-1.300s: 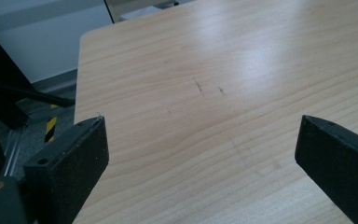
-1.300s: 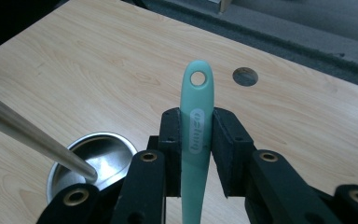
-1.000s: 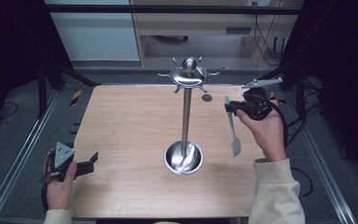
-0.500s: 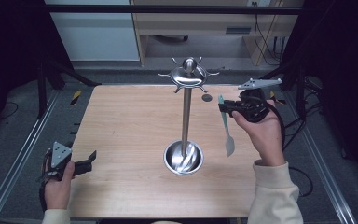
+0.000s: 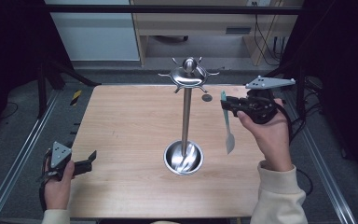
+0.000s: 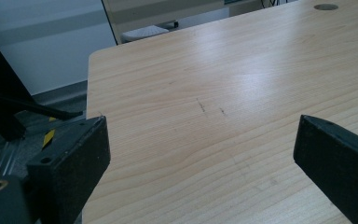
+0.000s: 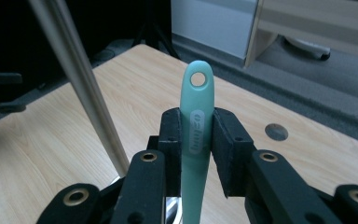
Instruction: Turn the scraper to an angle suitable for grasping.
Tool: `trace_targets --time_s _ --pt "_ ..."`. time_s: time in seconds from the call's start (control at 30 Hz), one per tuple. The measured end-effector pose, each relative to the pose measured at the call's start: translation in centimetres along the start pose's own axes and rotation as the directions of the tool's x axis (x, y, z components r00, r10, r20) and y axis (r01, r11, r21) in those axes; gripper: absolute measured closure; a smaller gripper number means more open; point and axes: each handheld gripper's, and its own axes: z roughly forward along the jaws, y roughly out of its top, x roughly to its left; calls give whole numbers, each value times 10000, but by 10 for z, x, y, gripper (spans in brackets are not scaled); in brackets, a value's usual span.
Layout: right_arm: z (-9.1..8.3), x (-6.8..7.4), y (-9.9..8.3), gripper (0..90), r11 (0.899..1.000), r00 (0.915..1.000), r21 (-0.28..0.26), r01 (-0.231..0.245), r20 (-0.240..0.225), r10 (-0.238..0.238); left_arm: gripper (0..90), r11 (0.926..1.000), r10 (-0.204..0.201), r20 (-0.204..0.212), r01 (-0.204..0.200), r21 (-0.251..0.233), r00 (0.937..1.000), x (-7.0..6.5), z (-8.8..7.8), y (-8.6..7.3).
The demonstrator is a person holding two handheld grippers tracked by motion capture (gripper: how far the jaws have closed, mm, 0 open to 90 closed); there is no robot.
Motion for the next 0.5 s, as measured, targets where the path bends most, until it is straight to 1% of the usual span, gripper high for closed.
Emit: trace_targets --time_s 0.07,0.13,0.17,0.2,0.4,0.5 --pt "-3 1 1 743 9999 10000 -90 78 -4 -78 35 10000 32 26 -32 3 10000 0 0 0" --pt "-12 3 4 743 9989 9998 -431 181 -90 -185 34 10000 54 49 -54 -18 10000 0 0 1" --pt "-12 3 4 743 9989 9998 -431 181 -90 -185 34 10000 64 55 -64 -12 10000 -1 0 1" --pt "-17 5 6 743 9979 9996 -592 242 -131 -251 34 10000 68 56 -68 2 10000 0 0 1" --pt "-24 11 8 743 9959 9991 -830 358 -217 -377 34 10000 94 33 -94 -8 10000 0 0 1" --pt "-26 14 9 742 9947 9984 -943 410 -349 -445 34 9999 151 2 -151 -5 9999 -1 0 2"
